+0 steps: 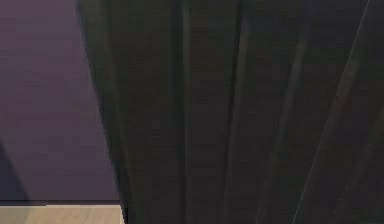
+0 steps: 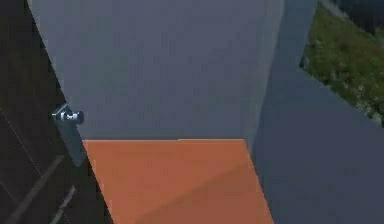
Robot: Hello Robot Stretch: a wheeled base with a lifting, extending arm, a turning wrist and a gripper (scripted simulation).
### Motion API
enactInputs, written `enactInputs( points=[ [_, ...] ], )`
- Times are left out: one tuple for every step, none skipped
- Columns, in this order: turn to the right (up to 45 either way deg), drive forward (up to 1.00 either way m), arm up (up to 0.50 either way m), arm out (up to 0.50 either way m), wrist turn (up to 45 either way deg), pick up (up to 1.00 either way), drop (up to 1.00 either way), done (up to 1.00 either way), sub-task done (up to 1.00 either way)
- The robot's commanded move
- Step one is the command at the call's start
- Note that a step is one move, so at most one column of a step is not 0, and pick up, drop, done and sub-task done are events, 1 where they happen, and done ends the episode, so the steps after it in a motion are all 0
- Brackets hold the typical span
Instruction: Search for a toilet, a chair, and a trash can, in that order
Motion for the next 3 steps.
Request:
enactInputs(
  points=[
    [45.0, 0.00, 0.00, 0.00, 0.0, 0.00, 0.00, 0.00, 0.00],
    [42.0, 0.00, 0.00, 0.00, 0.0, 0.00, 0.00, 0.00, 0.00],
    [0.0, 0.70, 0.00, 0.00, 0.0, 0.00, 0.00, 0.00, 0.00]
  ],
)
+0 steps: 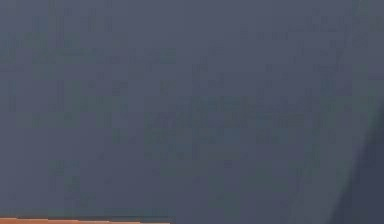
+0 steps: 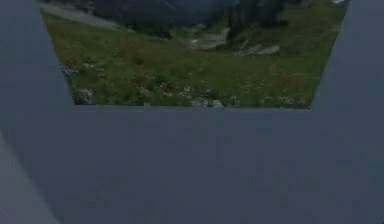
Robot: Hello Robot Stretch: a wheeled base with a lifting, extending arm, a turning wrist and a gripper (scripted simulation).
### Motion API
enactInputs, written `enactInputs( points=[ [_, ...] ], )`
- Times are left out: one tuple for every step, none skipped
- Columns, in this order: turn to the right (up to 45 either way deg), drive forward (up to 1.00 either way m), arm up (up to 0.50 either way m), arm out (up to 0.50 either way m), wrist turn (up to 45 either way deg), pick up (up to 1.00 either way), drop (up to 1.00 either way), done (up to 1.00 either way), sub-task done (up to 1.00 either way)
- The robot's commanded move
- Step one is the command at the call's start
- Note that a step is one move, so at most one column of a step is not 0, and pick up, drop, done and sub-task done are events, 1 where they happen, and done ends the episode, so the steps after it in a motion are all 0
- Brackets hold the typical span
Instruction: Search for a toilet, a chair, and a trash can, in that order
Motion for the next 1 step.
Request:
enactInputs(
  points=[
    [-27.0, 0.00, 0.00, 0.00, 0.0, 0.00, 0.00, 0.00, 0.00]
  ],
)
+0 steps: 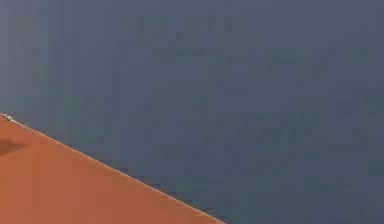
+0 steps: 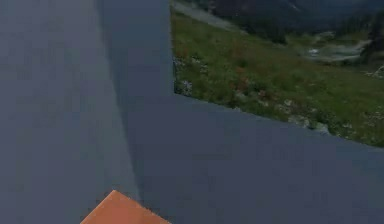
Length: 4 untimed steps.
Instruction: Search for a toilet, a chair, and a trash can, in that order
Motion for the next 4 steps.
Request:
enactInputs(
  points=[
    [0.0, 0.50, 0.00, 0.00, 0.0, 0.00, 0.00, 0.00, 0.00],
    [-45.0, 0.00, 0.00, 0.00, 0.0, 0.00, 0.00, 0.00, 0.00],
    [-9.0, 0.00, 0.00, 0.00, 0.0, 0.00, 0.00, 0.00, 0.00],
    [0.0, 0.30, 0.00, 0.00, 0.0, 0.00, 0.00, 0.00, 0.00]
  ],
)
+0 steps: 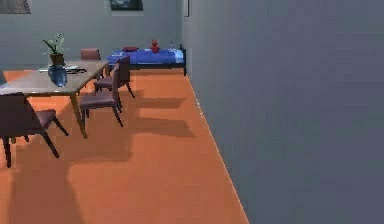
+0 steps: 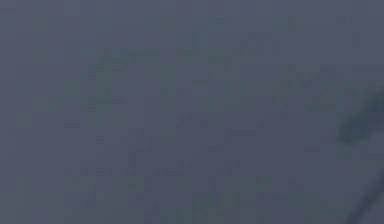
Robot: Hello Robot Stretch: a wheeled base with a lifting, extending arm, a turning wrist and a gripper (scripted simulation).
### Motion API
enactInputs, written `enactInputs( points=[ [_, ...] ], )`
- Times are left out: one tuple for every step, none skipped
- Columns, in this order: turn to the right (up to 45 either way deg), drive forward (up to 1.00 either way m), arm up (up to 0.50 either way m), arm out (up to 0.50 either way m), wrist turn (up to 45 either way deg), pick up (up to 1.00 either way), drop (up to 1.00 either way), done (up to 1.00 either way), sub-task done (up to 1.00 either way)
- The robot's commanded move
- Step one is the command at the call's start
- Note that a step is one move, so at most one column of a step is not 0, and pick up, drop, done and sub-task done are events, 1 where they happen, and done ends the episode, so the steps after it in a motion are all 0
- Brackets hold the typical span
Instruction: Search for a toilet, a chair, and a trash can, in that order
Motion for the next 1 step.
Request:
enactInputs(
  points=[
    [-36.0, 0.00, 0.00, 0.00, 0.0, 0.00, 0.00, 0.00, 0.00]
  ],
)
